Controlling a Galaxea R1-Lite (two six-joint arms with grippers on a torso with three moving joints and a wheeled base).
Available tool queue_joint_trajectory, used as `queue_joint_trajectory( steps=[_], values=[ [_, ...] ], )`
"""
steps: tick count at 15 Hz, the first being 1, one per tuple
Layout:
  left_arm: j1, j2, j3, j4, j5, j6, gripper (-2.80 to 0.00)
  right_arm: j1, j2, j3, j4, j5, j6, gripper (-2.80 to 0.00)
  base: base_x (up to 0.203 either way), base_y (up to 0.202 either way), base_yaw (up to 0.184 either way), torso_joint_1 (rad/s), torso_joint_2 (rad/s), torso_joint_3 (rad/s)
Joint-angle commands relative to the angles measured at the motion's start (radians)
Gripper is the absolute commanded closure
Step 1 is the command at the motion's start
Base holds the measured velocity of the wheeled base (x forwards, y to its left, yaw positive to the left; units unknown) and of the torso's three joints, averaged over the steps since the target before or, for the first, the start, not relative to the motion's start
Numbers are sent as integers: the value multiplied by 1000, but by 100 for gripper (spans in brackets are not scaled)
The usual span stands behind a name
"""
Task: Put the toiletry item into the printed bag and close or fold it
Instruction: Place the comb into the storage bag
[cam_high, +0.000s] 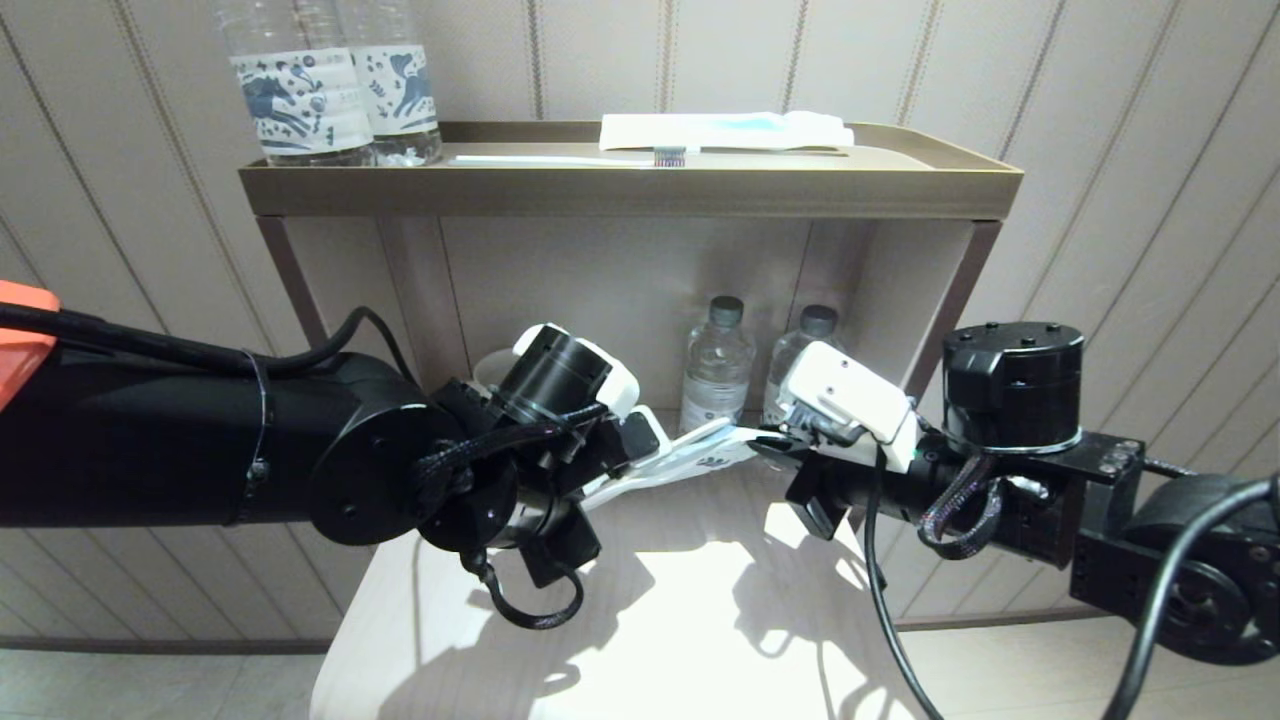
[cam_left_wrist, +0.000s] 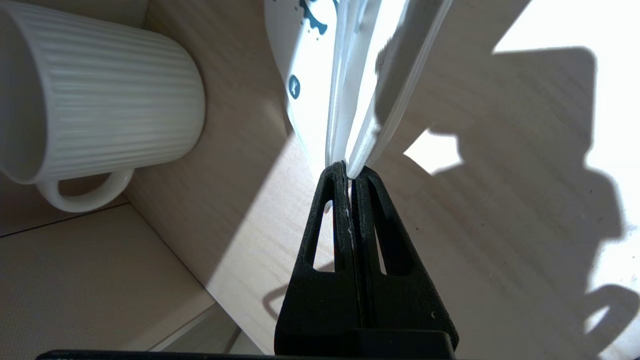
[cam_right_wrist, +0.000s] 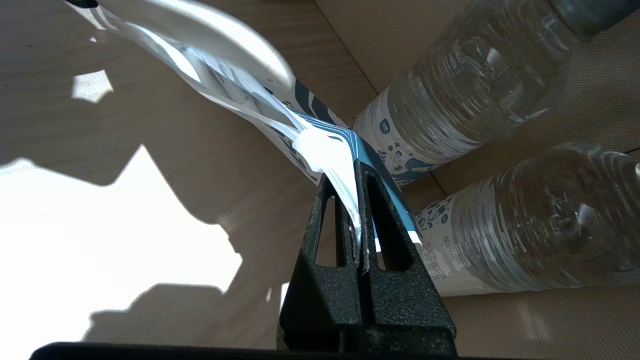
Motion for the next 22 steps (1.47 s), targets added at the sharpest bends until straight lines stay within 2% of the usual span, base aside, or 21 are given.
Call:
queue_joint_trajectory(
  steps=[1,10,16,22],
  values=[
    [0,2,12,0,2,11,0,1,3,1,-4,1,-3,0,0,0,0,0,0,0],
    [37,31,-22,12,6,48,0,7,3,11,-7,1,-3,0,0,0,0,0,0,0],
    [37,49,1,11,27,89,0,7,5,8,-5,1,-4,0,0,0,0,0,0,0],
    [37,34,19,6,37,97,0,7,6,5,-5,1,-3,0,0,0,0,0,0,0]
  ],
)
